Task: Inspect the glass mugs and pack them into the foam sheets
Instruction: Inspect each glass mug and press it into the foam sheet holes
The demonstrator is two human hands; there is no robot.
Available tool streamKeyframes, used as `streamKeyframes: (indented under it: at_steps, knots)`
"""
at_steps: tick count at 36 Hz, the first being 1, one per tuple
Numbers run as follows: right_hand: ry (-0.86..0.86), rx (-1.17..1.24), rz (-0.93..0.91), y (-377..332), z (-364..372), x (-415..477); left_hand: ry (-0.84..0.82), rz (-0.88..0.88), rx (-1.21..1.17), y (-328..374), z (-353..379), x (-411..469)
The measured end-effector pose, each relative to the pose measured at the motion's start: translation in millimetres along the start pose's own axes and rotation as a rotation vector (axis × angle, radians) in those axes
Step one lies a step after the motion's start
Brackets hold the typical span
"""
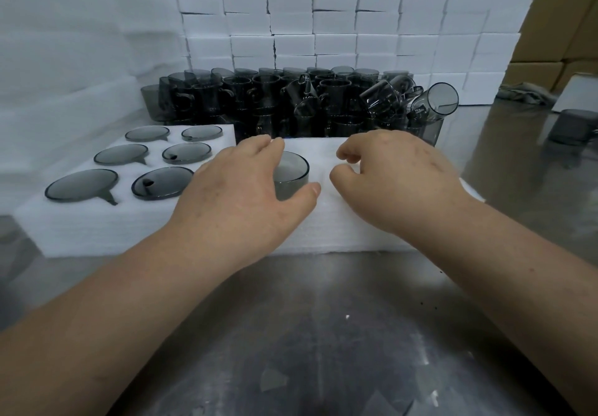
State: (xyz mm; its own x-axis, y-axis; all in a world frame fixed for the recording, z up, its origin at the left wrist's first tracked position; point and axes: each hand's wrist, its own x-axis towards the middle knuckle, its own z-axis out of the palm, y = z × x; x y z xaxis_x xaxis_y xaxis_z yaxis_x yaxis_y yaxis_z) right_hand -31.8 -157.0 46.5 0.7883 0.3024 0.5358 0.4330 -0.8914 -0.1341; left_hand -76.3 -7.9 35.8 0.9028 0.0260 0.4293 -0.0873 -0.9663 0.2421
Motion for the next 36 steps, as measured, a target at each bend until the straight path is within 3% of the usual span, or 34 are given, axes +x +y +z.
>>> streamKeyframes:
  at_steps: [11, 21, 28, 36]
  knots:
    - [-0.006, 0.0, 0.007, 0.6, 0.6, 0.4, -0.058, 0.023, 0.045, 0.9, -2.3, -2.0]
    - [-0.008, 0.002, 0.018, 0.2, 1.2, 0.8, -0.242, 0.016, 0.203, -1.1, -3.5, -1.7]
    - [-0.016, -0.005, 0.029, 0.7, 0.2, 1.0, -0.159, 0.057, 0.23, 3.9, -2.5, -4.8]
    - [-0.01, -0.01, 0.033, 0.3, 1.9, 0.8, -0.252, 0.078, 0.171, 4.1, 3.0, -5.8]
